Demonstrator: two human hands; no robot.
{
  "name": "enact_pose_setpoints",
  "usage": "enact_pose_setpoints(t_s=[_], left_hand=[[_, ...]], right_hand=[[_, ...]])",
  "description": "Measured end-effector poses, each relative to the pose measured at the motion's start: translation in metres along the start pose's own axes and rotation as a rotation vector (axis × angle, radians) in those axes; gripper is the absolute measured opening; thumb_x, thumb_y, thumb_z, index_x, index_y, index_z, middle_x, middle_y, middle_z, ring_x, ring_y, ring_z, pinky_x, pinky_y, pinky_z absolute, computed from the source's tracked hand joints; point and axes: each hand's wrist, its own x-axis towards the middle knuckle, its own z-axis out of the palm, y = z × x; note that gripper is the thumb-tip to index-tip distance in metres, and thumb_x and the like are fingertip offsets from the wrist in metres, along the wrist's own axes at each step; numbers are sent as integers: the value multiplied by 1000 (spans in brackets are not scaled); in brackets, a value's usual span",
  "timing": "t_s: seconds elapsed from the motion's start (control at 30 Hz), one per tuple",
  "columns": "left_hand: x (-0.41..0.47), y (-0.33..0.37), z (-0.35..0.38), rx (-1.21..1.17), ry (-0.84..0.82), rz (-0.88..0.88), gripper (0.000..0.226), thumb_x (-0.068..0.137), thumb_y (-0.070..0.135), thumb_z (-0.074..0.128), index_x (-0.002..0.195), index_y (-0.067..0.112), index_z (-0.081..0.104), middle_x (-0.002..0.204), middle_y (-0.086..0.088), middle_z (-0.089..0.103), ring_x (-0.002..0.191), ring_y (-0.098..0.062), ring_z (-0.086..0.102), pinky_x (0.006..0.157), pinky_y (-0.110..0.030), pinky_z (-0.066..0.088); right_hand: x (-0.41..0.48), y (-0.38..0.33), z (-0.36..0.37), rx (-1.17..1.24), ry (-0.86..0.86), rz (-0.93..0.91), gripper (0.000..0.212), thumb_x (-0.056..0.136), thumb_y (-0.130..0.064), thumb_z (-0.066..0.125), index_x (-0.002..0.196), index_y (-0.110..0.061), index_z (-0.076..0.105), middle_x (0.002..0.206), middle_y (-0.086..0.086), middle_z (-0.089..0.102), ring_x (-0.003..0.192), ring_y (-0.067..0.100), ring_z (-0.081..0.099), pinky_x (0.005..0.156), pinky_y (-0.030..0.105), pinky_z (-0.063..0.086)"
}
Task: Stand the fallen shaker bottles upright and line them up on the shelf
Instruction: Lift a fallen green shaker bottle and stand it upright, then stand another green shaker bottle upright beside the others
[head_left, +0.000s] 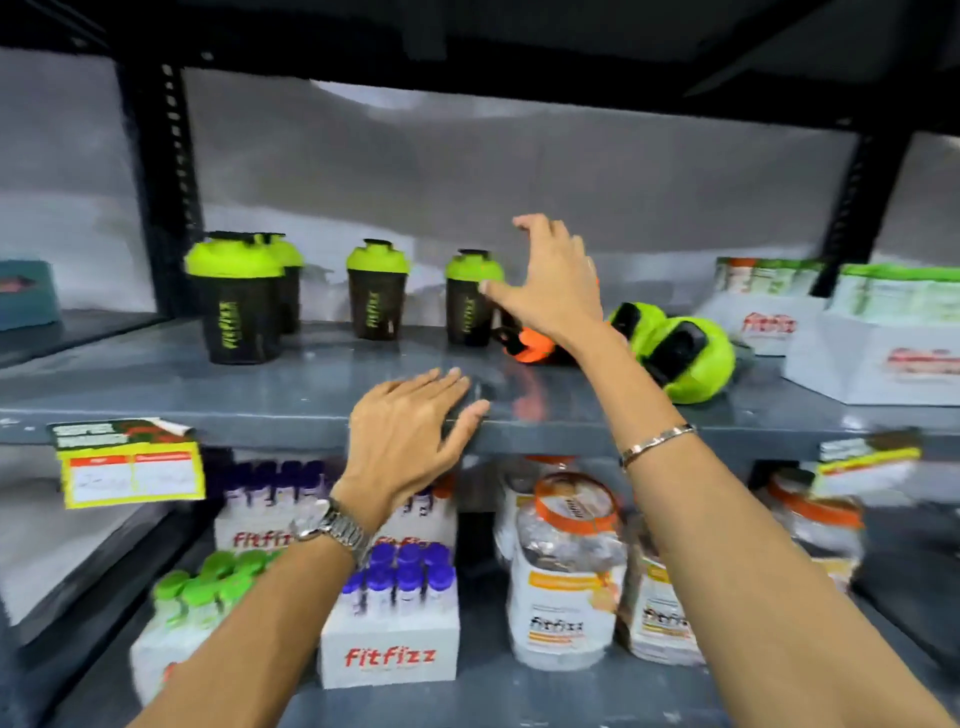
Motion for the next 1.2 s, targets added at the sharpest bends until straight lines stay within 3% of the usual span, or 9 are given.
enact_pose_setpoints(t_s=[0.1,0.33,0.57,0.7,0.83,0.9,1.0,1.2], left_hand=[[-1,1,2,16,-27,-35,51,89,52,33,87,22,73,82,-3,76,72,-25,71,57,-31,51],[-1,6,3,-10,49,-22,54,90,52,31,90,22,76,90,0,76,80,-18,72,59,-26,51],[-1,6,2,-12,46,-20,53,90,52,33,91,21,76,92,1,76,84,-16,72,63,-27,53],[-2,7,1,-63,53,-27,50,90,50,35,90,21,76,92,0,76,88,-16,71,69,-31,55],[-3,7,0,-79,58,-28,53,90,50,33,91,19,76,93,-1,76,90,-17,71,71,-31,55],[-3,4,0,-73,84,-13,55,90,49,33,94,15,76,97,-4,75,97,-18,69,83,-35,53],[-4,-14,-5,-72,165,-43,60,93,49,27,100,11,74,109,-5,71,113,-21,61,100,-41,42],[-23,-71,-26,-48,234,-169,66,95,51,20,107,11,71,118,-5,67,120,-20,55,103,-39,37]], right_hand=[[-17,53,-37,-169,-29,83,70,72,-47,67,129,-15,44,129,14,49,121,37,42,97,44,35],[-48,124,-79,-241,-347,265,88,61,-57,74,132,-17,41,134,16,45,125,37,41,101,43,36],[-51,135,-83,-271,-530,209,111,52,-31,87,143,-21,25,138,13,43,127,35,38,104,41,34],[-53,136,-82,-325,-457,152,105,52,-23,86,140,-16,30,133,13,47,121,34,38,102,38,34],[-60,128,-81,-400,-362,109,101,50,-37,86,135,-19,36,127,9,49,115,32,40,94,39,36],[-61,118,-81,-388,-317,100,98,49,-42,84,132,-19,38,127,8,49,114,33,41,93,40,37],[-57,93,-78,-264,-244,92,96,46,-50,81,127,-18,41,127,7,51,113,33,45,90,40,40],[-28,19,-35,128,-174,78,92,40,-61,77,116,-18,47,120,4,58,108,25,55,89,39,46]])
